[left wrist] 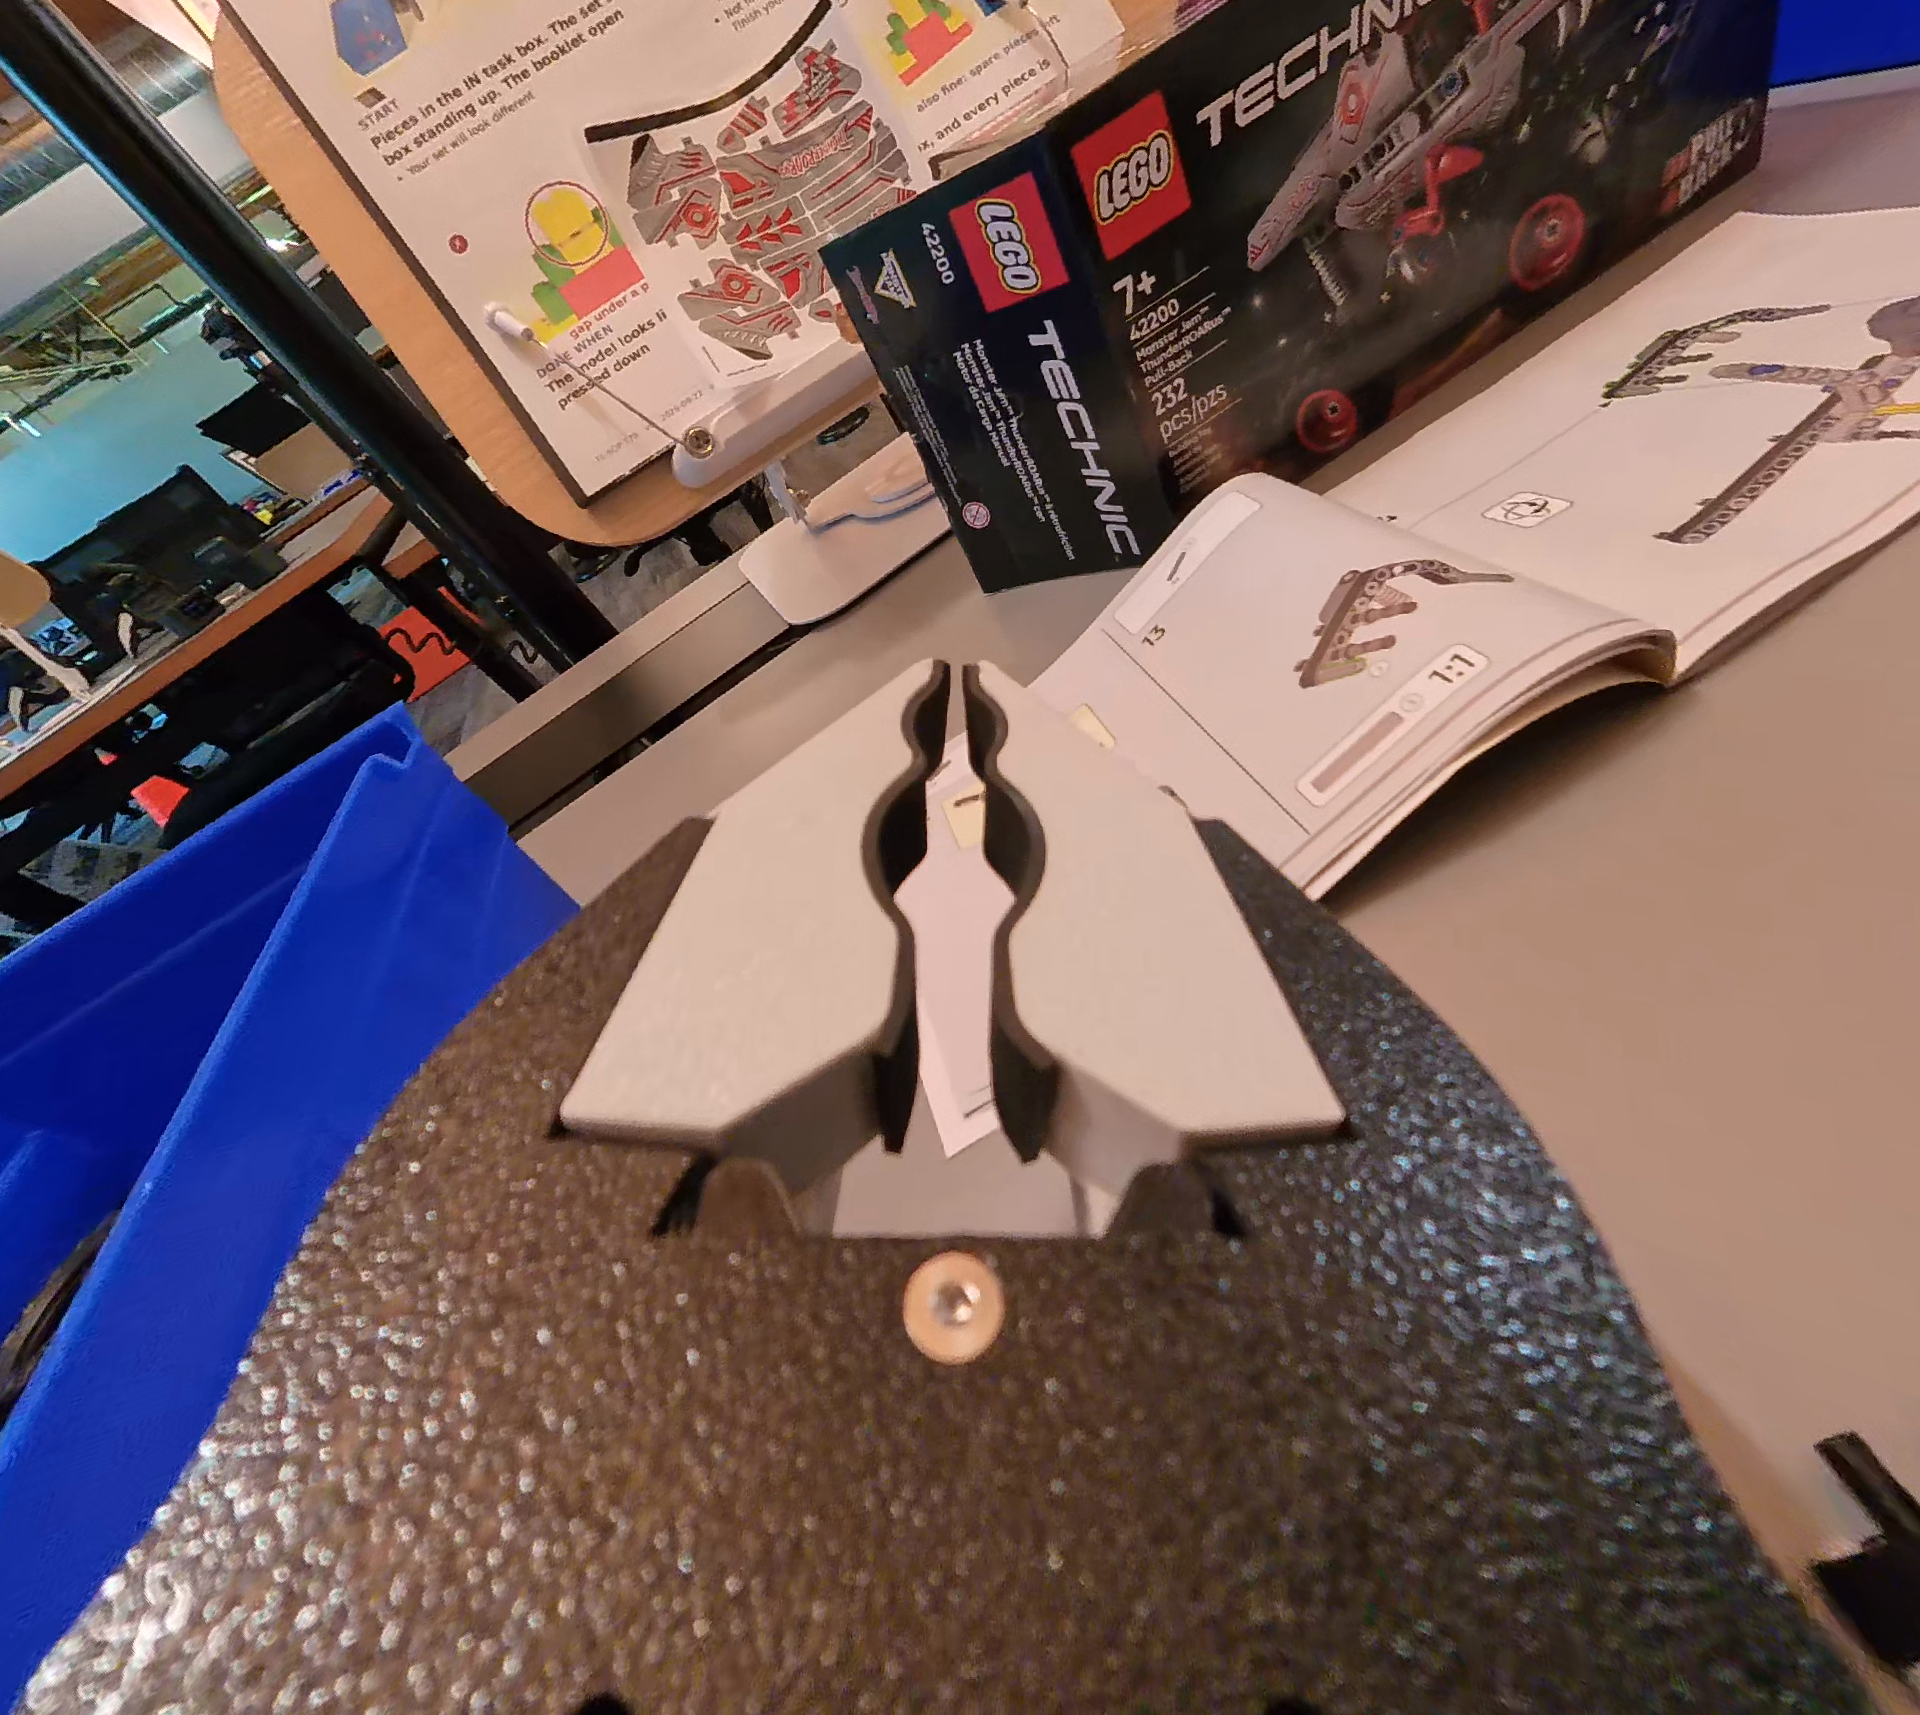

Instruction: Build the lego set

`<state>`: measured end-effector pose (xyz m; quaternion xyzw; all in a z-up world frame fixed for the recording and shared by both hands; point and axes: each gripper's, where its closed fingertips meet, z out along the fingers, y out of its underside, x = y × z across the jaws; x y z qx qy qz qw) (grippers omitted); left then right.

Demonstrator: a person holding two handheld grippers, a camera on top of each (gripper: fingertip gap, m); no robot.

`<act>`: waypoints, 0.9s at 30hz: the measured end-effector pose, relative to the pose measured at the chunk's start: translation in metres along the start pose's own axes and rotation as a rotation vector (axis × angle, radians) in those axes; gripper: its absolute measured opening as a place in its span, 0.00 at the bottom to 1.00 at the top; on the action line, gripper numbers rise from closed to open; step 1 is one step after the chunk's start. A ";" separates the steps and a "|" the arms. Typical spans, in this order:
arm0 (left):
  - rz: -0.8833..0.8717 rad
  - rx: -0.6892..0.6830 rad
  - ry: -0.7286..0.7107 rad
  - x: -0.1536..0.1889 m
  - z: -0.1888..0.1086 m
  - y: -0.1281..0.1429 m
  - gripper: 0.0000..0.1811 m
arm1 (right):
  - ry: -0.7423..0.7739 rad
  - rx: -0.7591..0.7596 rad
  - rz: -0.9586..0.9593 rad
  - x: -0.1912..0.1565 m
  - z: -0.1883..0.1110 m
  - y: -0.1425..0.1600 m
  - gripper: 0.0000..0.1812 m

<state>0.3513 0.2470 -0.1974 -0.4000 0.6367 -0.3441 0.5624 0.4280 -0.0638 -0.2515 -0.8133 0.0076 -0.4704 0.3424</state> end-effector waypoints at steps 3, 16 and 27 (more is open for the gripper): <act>0.010 -0.011 0.002 0.001 0.001 0.002 0.00 | 0.000 0.009 0.008 0.001 0.000 -0.001 0.11; 0.041 -0.027 0.000 0.002 0.002 0.005 0.00 | -0.005 0.031 0.024 0.001 -0.001 -0.005 0.11; 0.051 -0.021 -0.024 -0.003 -0.001 0.003 0.00 | -0.007 0.036 0.027 0.001 -0.002 -0.006 0.11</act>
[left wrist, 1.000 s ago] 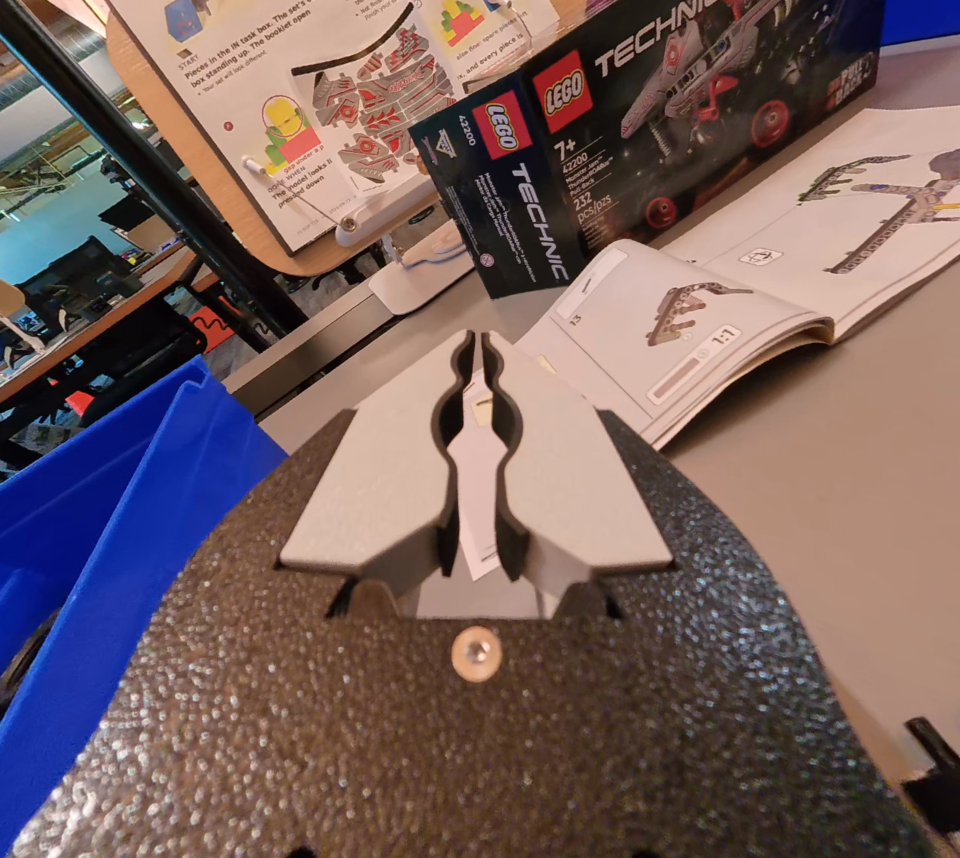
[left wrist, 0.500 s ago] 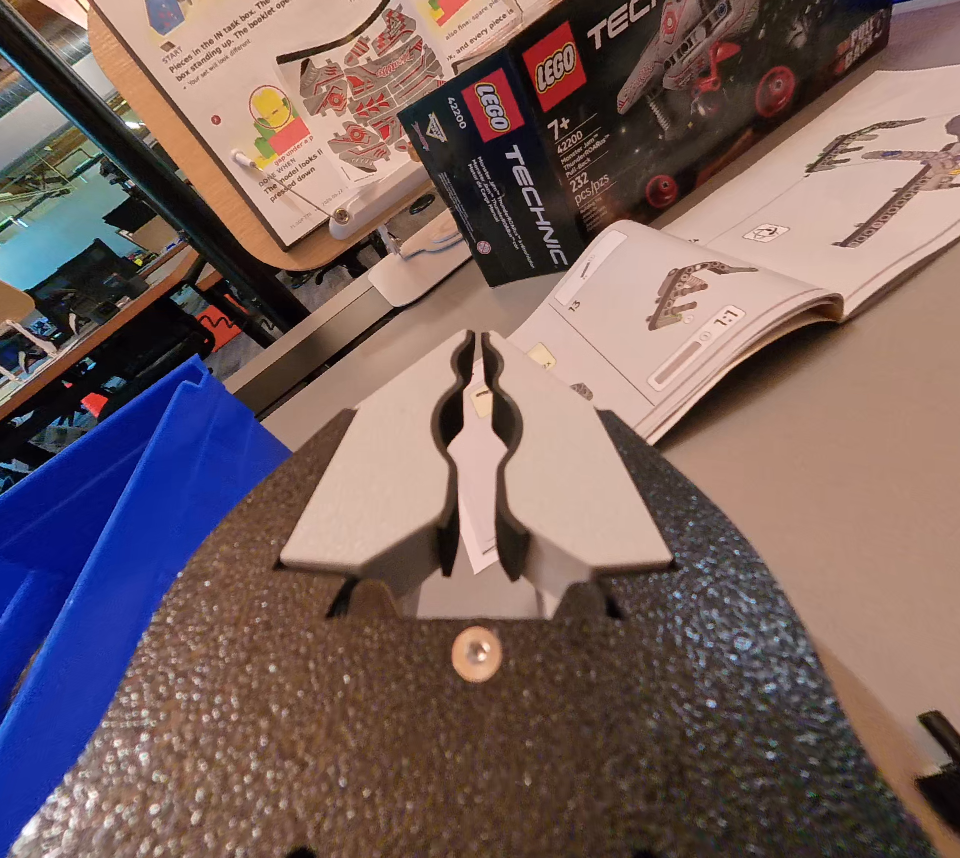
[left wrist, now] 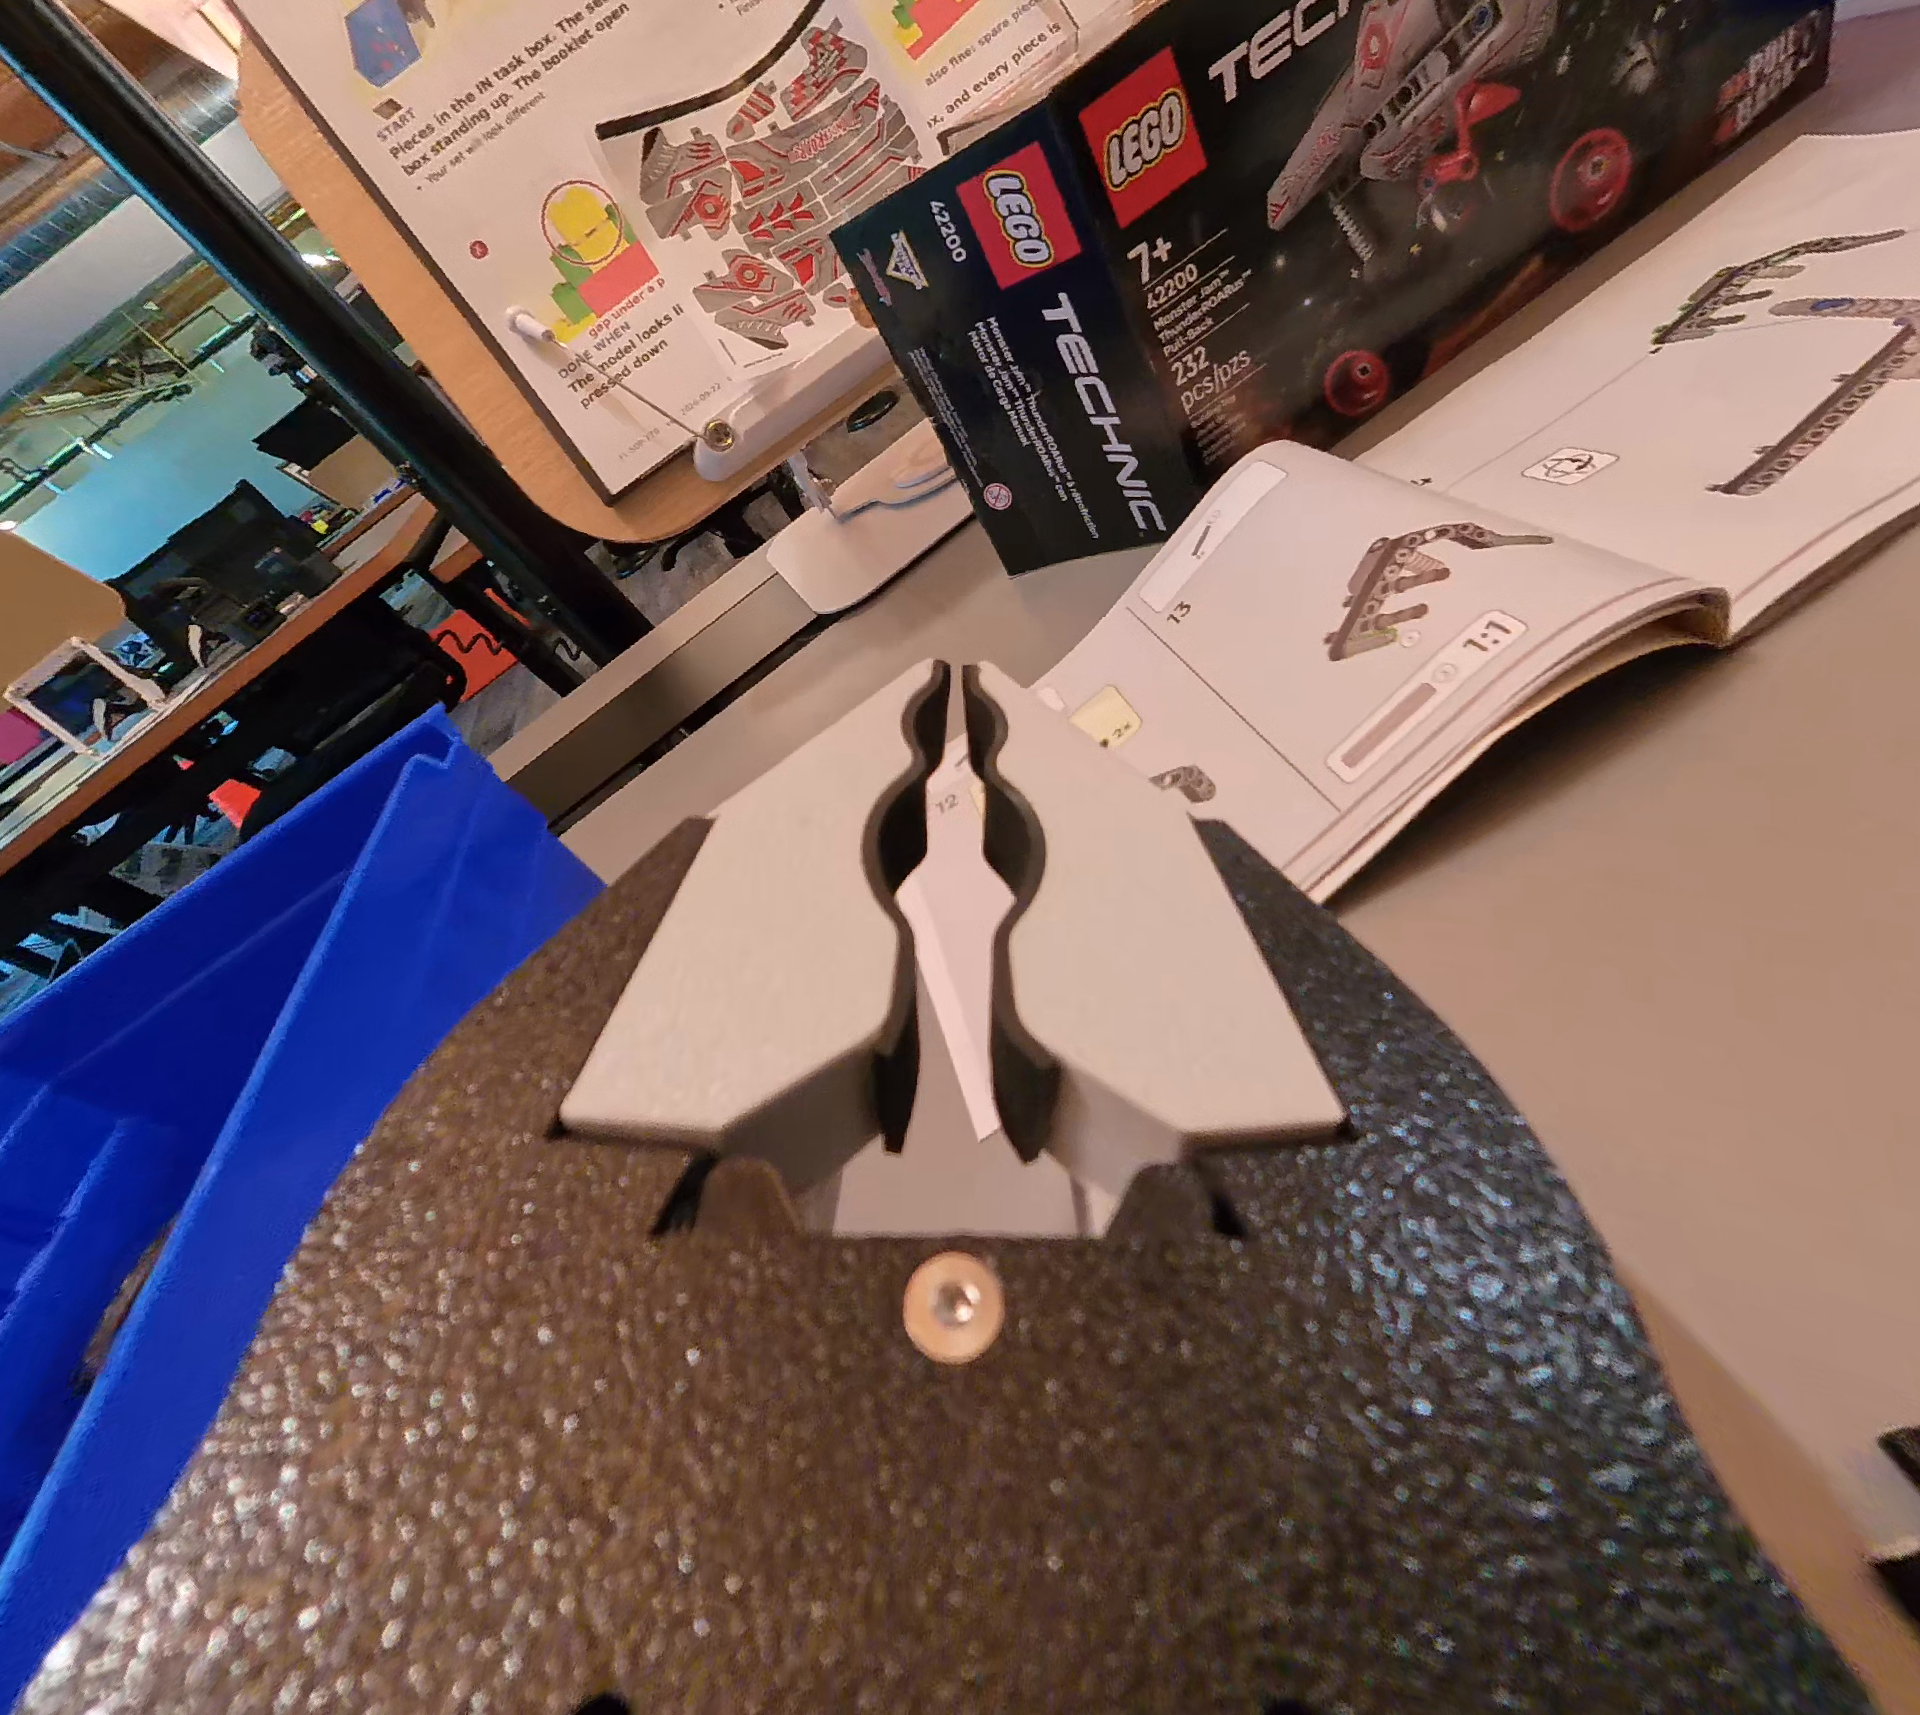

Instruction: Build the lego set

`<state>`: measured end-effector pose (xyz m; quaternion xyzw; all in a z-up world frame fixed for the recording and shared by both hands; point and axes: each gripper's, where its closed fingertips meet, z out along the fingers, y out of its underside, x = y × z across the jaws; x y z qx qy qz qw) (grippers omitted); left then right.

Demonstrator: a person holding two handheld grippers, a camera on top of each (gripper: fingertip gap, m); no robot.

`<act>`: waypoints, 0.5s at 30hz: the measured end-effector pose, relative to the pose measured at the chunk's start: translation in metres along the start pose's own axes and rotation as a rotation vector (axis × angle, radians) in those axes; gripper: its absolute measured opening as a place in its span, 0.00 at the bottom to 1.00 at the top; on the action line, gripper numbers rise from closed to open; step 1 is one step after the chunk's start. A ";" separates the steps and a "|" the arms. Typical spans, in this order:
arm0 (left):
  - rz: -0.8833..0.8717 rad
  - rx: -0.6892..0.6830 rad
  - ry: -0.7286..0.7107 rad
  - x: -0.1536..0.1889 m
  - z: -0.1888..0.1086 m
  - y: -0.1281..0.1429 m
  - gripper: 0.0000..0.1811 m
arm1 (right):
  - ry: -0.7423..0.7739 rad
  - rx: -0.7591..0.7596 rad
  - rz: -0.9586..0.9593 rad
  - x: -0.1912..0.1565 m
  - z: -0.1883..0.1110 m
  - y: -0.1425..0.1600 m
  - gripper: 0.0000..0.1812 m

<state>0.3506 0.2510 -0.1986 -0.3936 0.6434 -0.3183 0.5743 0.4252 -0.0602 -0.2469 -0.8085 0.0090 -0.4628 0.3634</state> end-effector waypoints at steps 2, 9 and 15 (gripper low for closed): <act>-0.008 0.001 -0.020 -0.004 -0.001 0.001 0.00 | 0.002 0.000 0.002 0.001 0.000 0.000 0.11; -0.075 0.030 -0.100 -0.021 -0.006 -0.001 0.01 | 0.008 0.007 0.012 0.002 -0.001 -0.001 0.10; -0.171 0.058 -0.134 -0.032 -0.008 0.000 0.02 | 0.029 0.013 0.033 0.007 -0.002 -0.001 0.08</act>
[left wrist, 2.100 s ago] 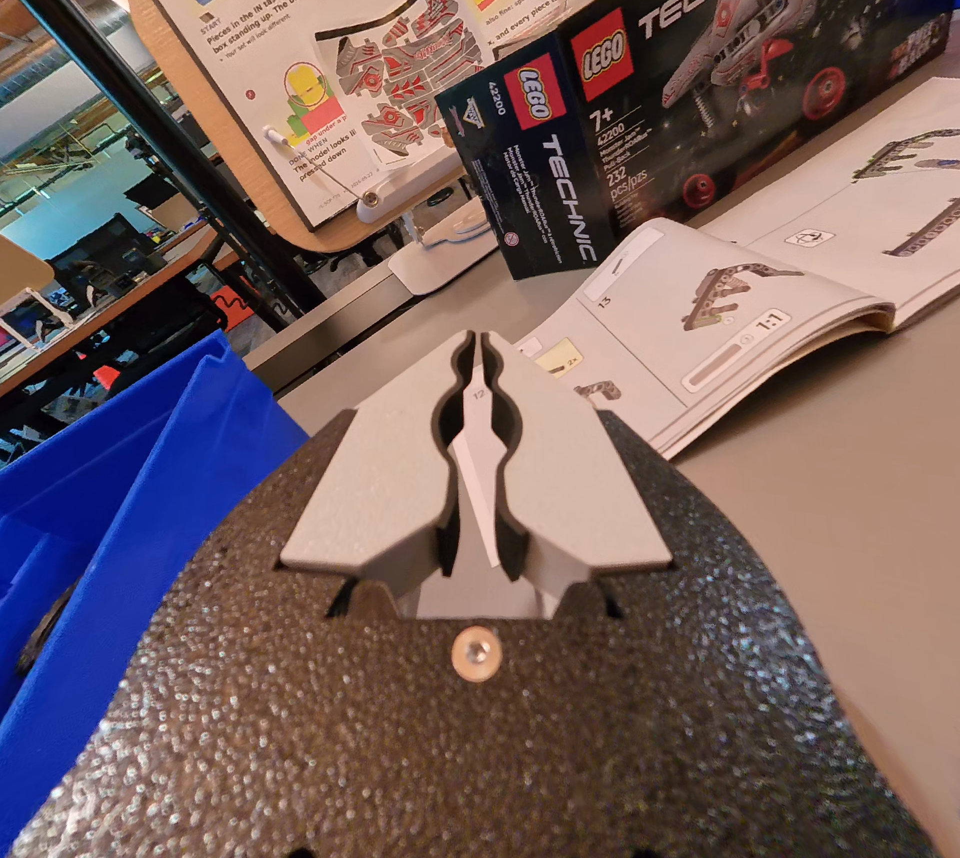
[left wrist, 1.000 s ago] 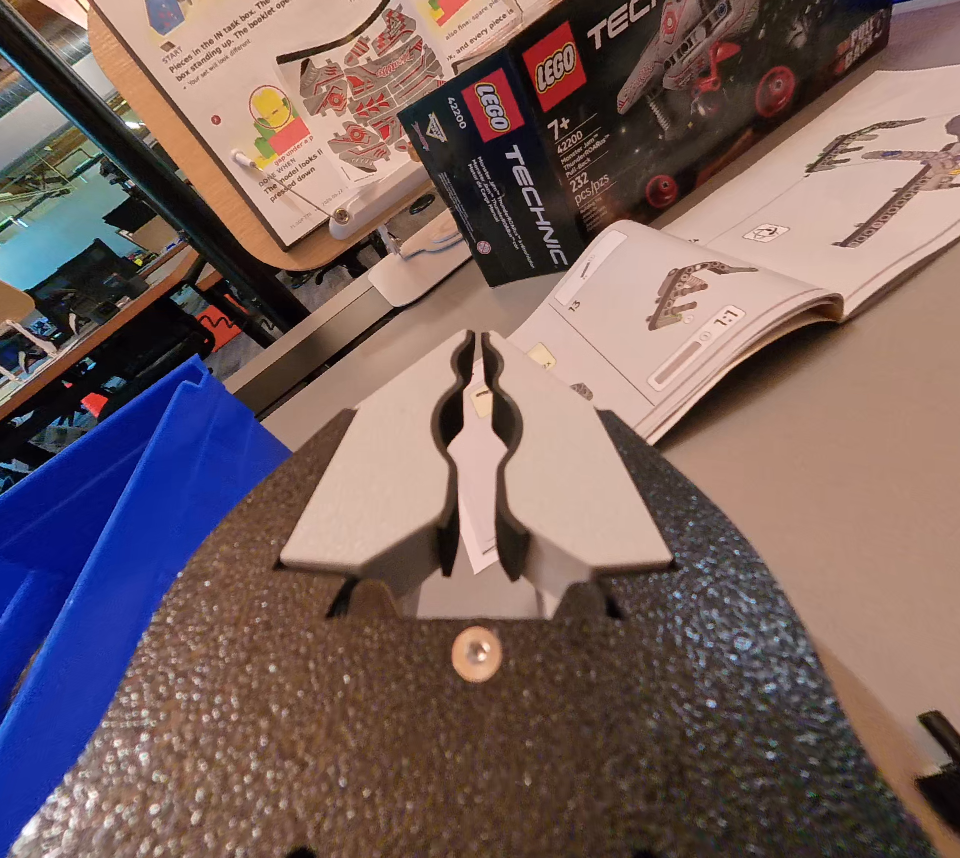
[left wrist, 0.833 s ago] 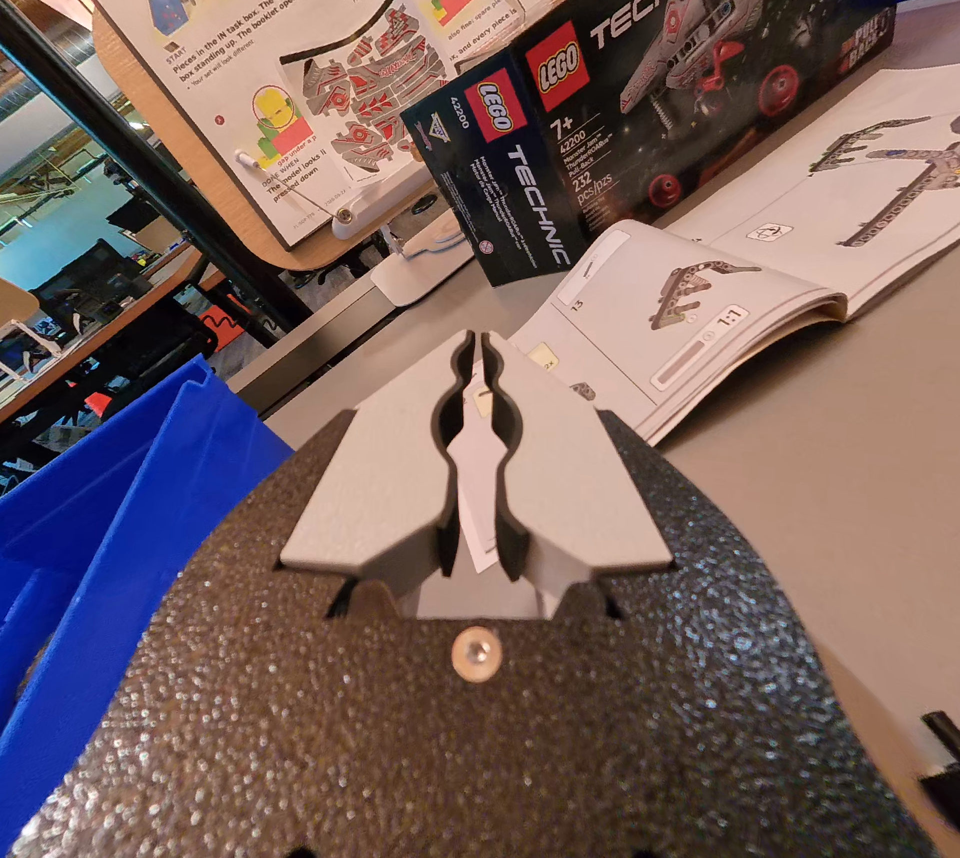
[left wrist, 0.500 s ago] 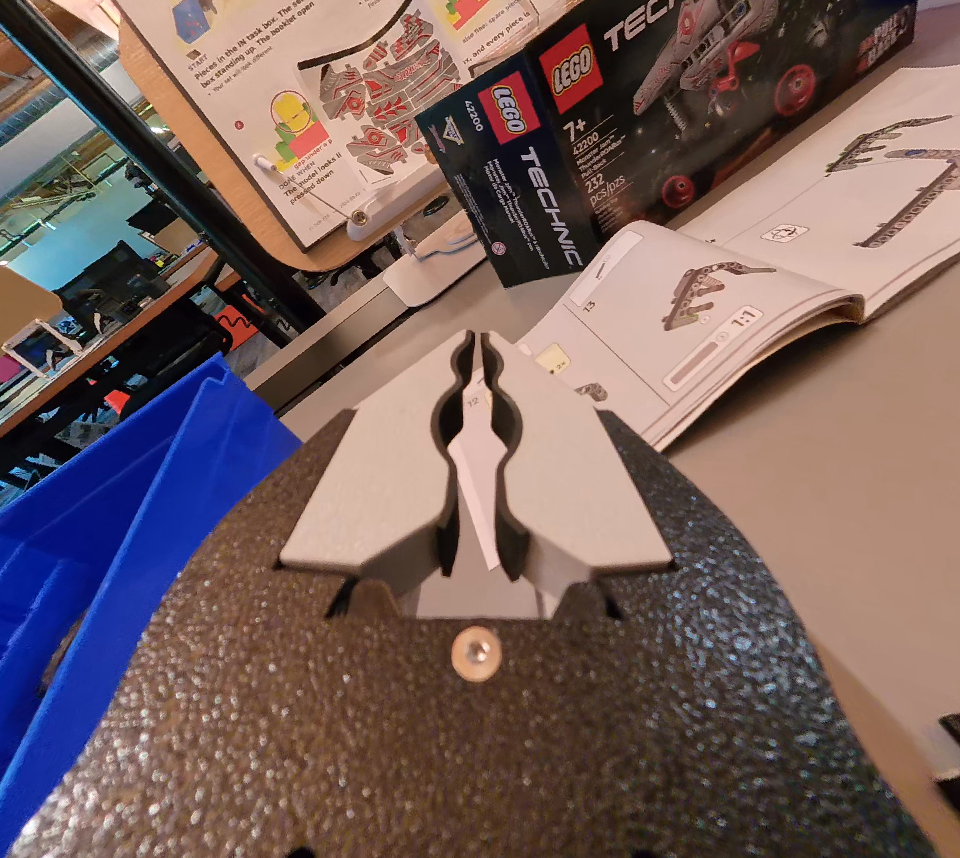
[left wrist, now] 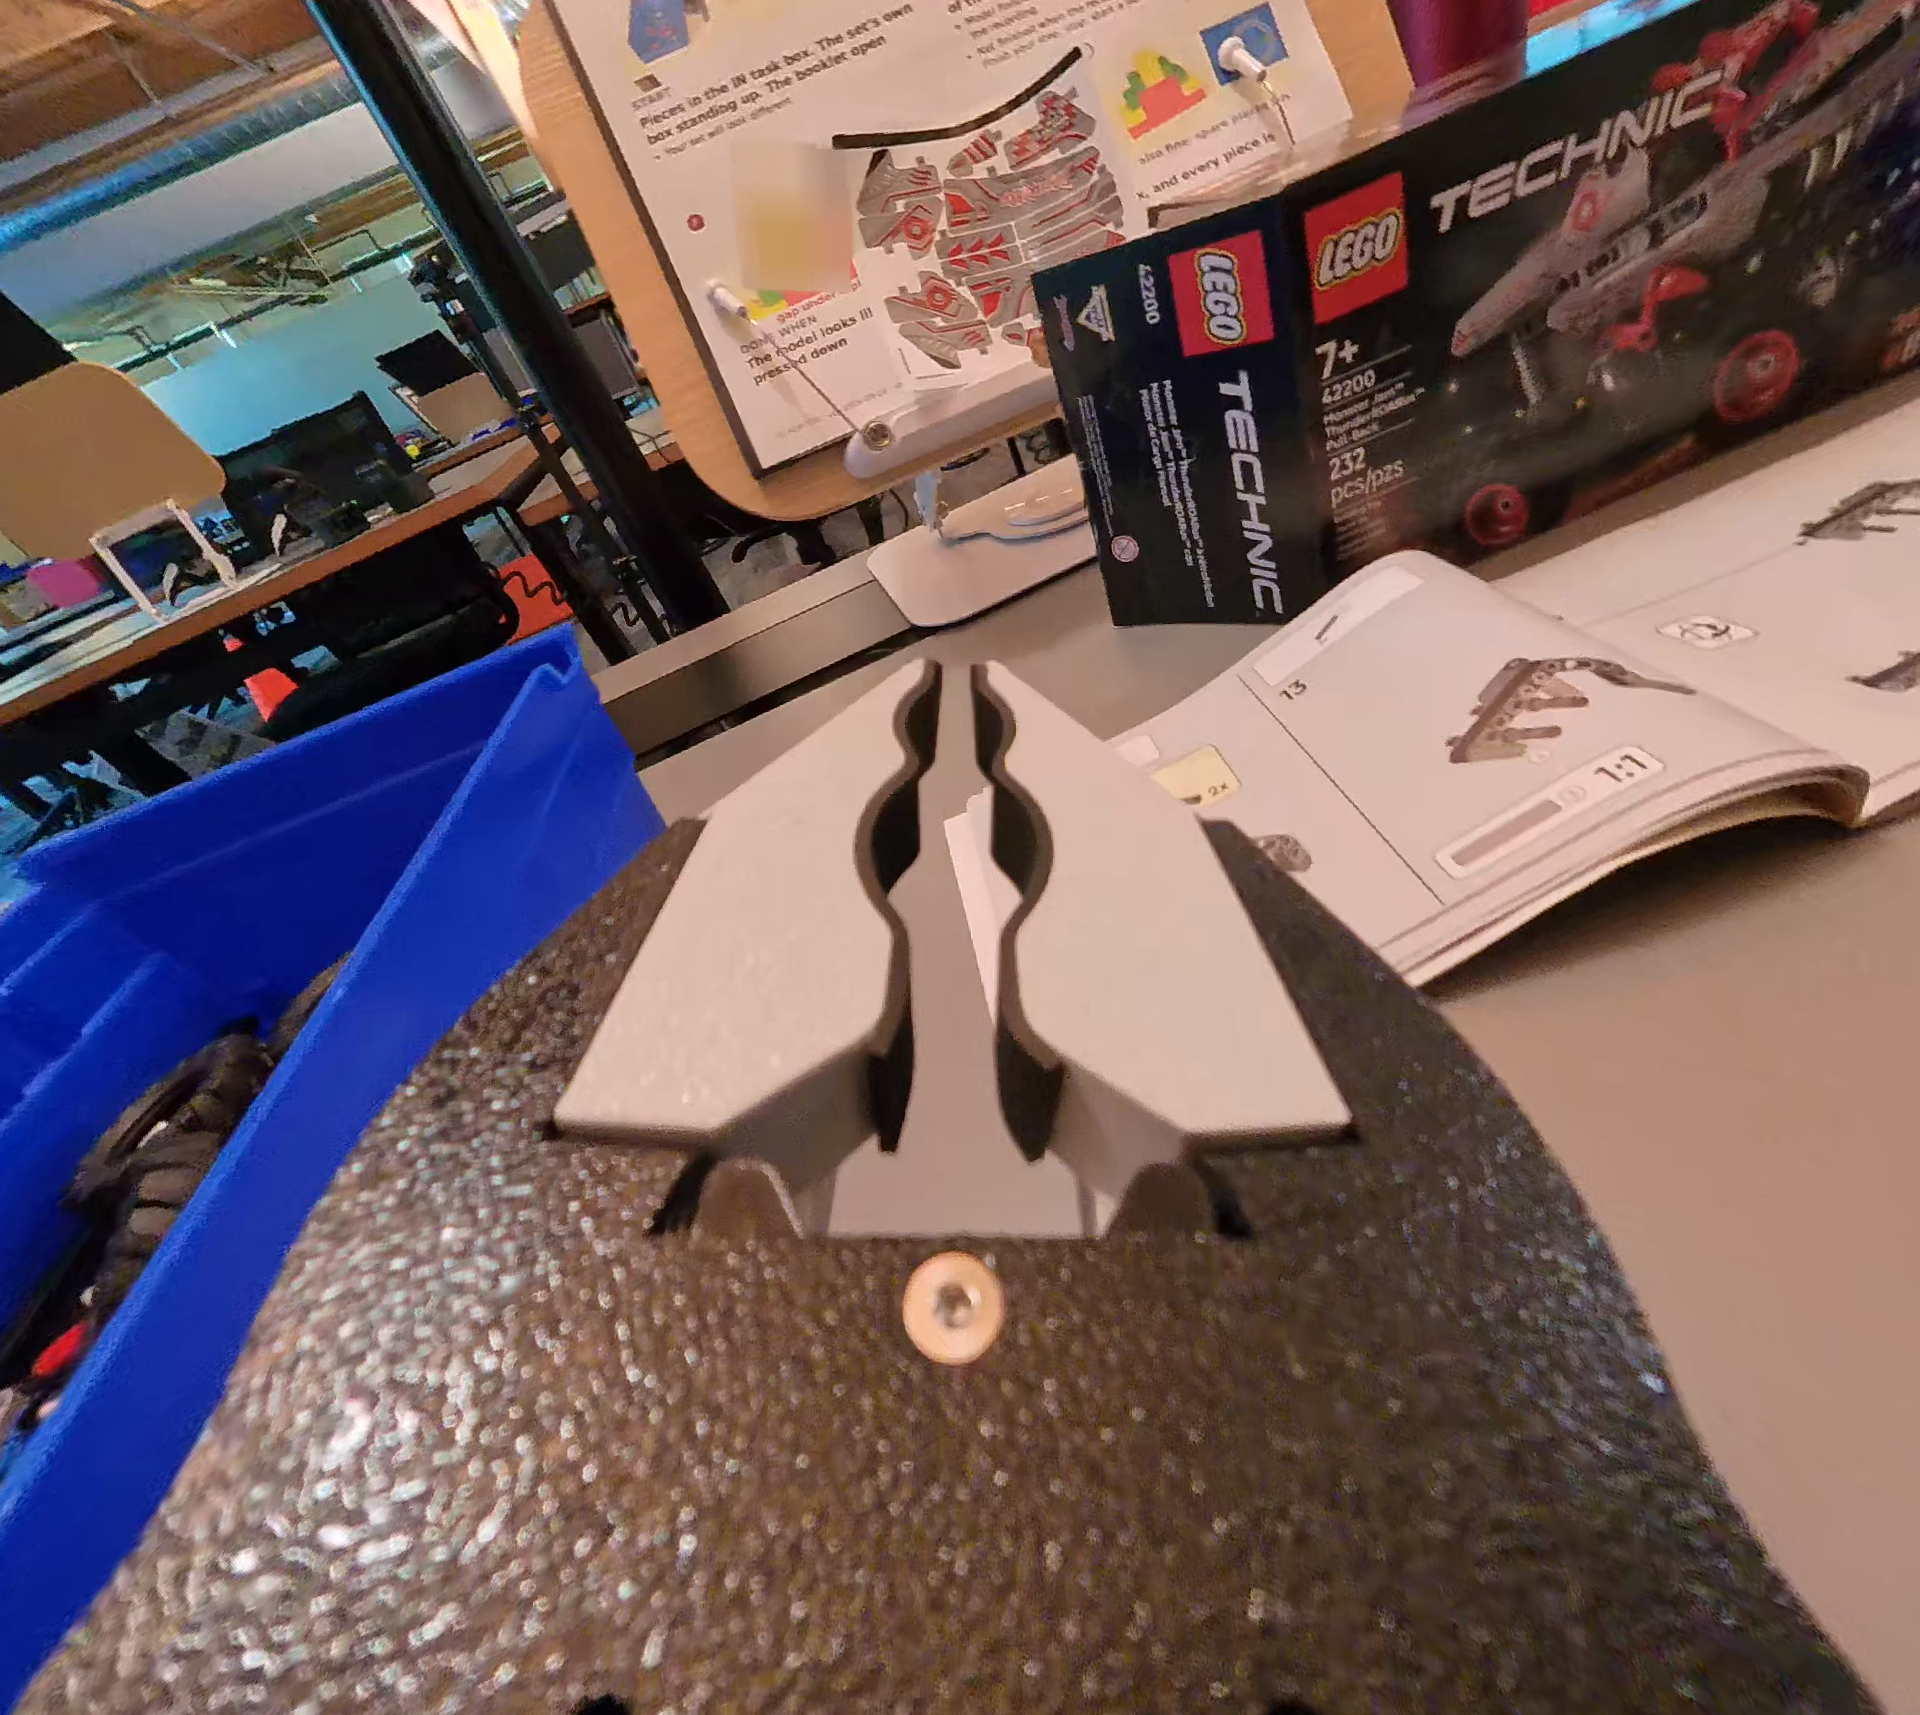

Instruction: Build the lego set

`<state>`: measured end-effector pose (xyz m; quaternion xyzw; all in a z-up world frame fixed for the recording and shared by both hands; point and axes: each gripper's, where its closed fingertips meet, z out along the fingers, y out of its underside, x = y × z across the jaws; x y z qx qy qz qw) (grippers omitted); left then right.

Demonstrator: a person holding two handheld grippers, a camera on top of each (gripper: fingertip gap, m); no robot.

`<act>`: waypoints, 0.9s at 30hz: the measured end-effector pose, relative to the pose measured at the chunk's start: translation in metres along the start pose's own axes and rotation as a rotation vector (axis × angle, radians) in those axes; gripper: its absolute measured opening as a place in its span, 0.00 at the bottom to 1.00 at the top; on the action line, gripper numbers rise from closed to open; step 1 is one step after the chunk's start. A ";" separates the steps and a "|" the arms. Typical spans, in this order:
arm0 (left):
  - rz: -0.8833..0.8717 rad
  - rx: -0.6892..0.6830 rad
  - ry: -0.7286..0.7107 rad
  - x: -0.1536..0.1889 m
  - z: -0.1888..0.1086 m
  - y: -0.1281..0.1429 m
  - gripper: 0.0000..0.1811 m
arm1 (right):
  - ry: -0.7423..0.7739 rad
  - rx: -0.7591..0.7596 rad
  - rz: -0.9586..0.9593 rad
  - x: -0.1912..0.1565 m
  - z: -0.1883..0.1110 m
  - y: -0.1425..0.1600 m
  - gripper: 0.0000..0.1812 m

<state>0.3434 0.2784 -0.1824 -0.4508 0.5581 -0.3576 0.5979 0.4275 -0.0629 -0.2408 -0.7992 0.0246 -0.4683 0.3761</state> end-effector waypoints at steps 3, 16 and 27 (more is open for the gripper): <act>-0.046 0.019 -0.017 -0.005 -0.001 -0.001 0.08 | 0.026 0.004 0.012 0.005 -0.001 -0.001 0.05; -0.156 0.061 -0.064 -0.021 -0.006 -0.004 0.00 | 0.098 0.016 0.092 0.022 -0.005 0.000 0.00; -0.126 0.058 -0.029 -0.014 -0.005 -0.005 0.00 | 0.112 0.011 0.079 0.024 -0.005 0.000 0.08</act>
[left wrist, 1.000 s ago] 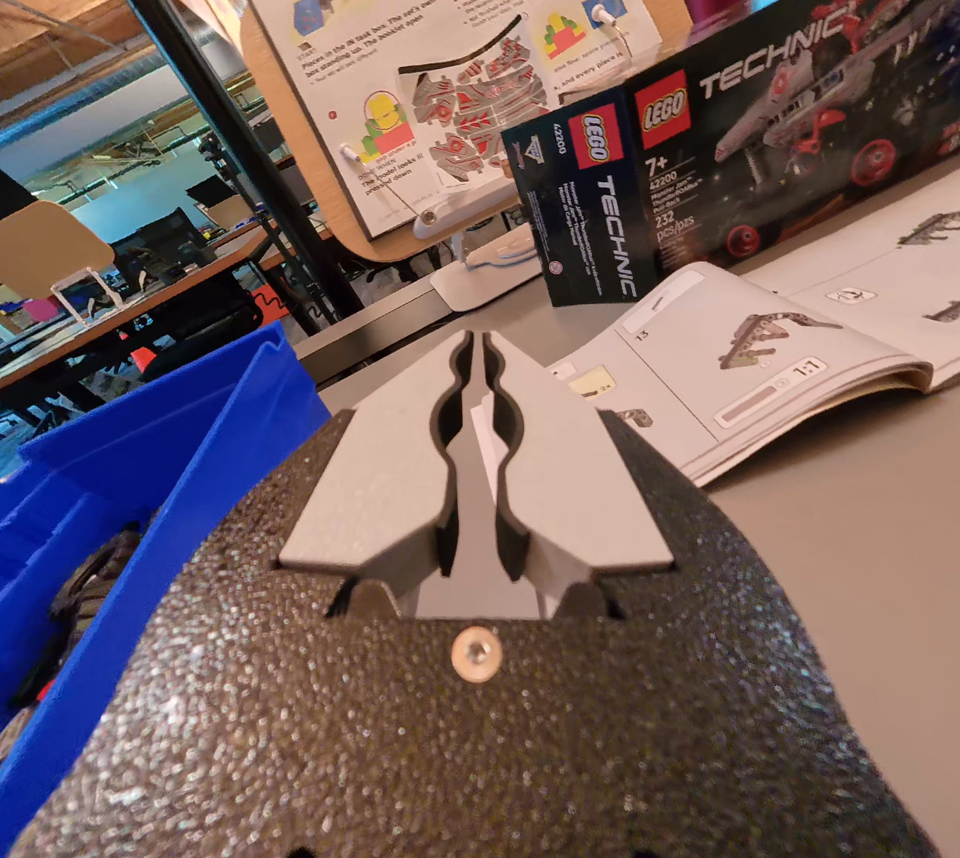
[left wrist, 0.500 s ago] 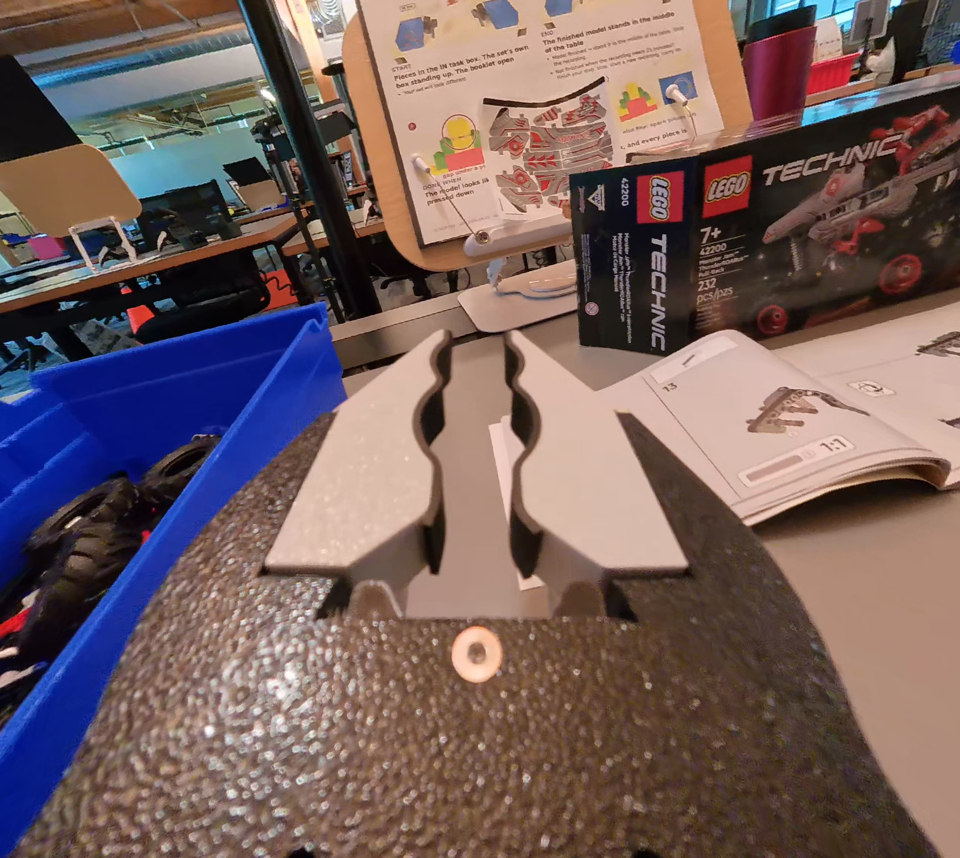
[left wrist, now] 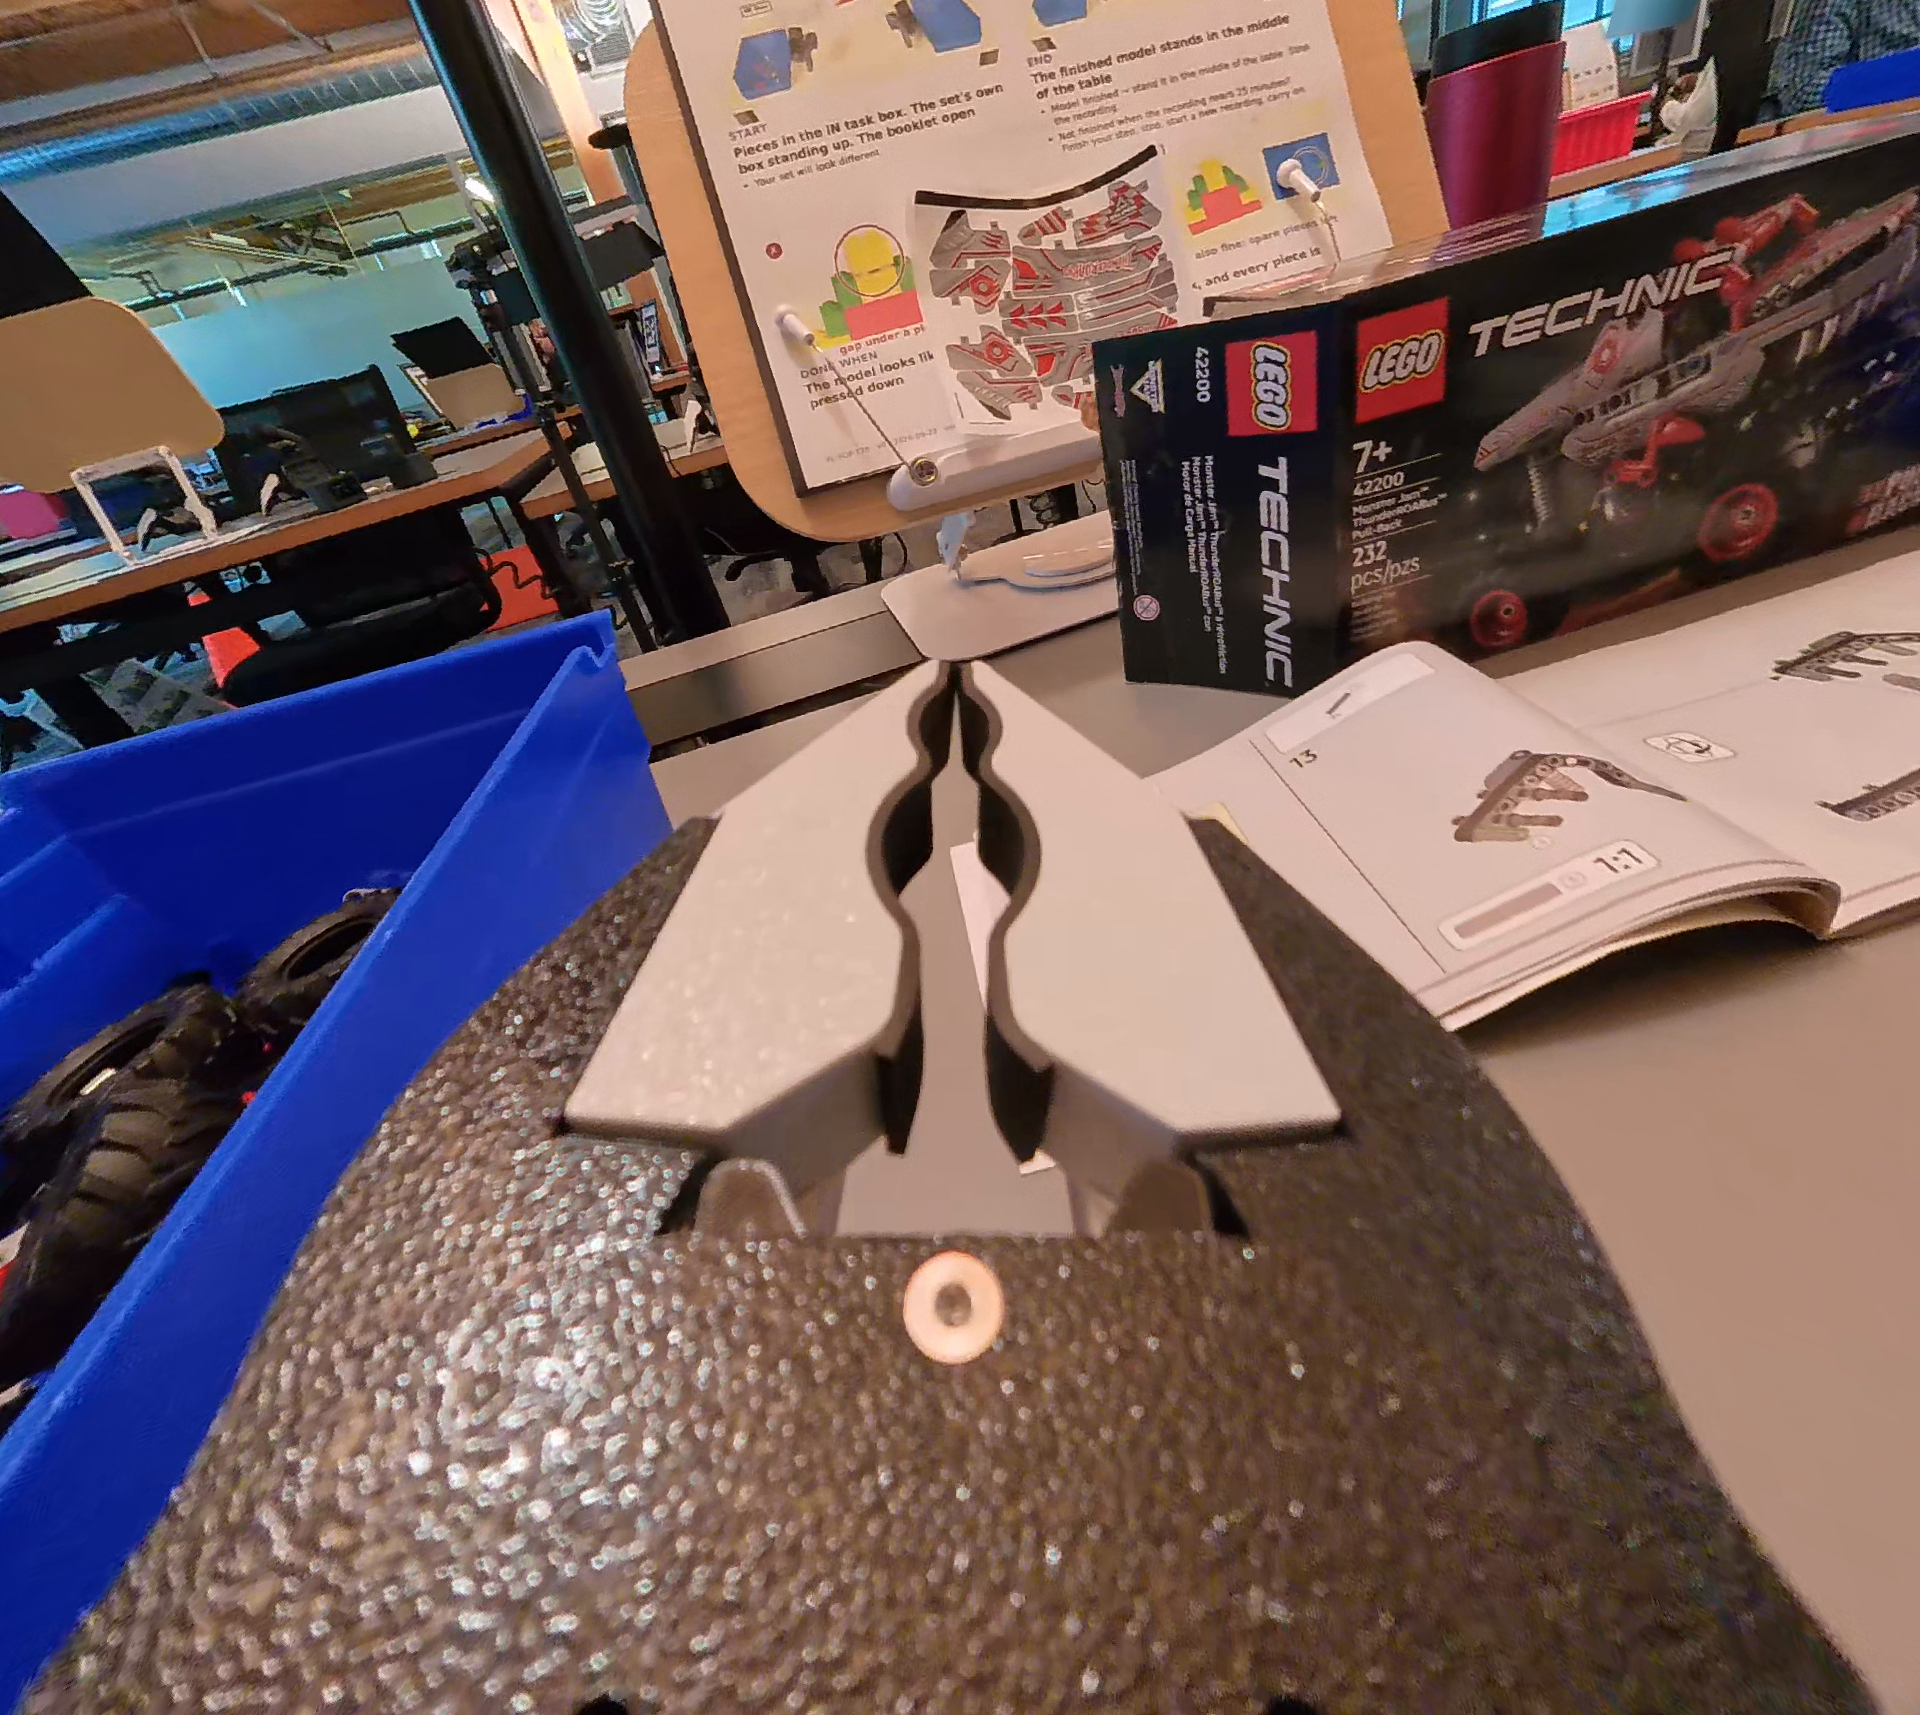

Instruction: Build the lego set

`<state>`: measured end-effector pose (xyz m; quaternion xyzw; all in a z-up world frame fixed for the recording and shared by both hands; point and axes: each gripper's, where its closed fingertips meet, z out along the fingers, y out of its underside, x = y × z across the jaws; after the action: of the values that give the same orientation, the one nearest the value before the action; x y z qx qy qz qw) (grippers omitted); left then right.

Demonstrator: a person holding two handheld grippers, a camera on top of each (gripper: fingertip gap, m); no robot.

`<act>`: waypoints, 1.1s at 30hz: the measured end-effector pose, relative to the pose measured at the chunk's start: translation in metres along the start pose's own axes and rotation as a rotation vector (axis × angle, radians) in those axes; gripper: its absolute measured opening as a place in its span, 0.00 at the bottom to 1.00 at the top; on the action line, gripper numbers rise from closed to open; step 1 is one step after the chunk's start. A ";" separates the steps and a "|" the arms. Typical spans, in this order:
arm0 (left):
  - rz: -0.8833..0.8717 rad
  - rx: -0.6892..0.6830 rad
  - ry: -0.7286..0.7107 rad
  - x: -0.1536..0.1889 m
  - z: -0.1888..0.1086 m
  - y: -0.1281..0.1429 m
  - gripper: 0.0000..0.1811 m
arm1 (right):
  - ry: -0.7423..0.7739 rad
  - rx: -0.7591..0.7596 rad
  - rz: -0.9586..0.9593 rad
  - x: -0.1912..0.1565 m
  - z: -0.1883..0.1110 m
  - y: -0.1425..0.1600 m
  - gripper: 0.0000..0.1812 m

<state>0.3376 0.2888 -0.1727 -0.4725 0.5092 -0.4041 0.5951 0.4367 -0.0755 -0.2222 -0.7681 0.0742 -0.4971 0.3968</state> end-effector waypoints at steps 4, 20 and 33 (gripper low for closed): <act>0.003 -0.001 0.003 0.001 0.000 0.000 0.00 | 0.012 0.008 0.034 0.003 0.000 0.000 0.17; 0.014 -0.006 0.014 0.003 0.001 0.000 0.00 | 0.167 0.162 0.344 0.050 -0.017 -0.011 0.37; 0.019 -0.008 0.017 0.004 0.001 0.000 0.00 | 0.141 0.065 0.271 0.041 -0.013 0.001 0.10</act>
<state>0.3391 0.2856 -0.1738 -0.4664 0.5203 -0.4004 0.5928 0.4464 -0.1033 -0.1915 -0.7010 0.1885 -0.4939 0.4787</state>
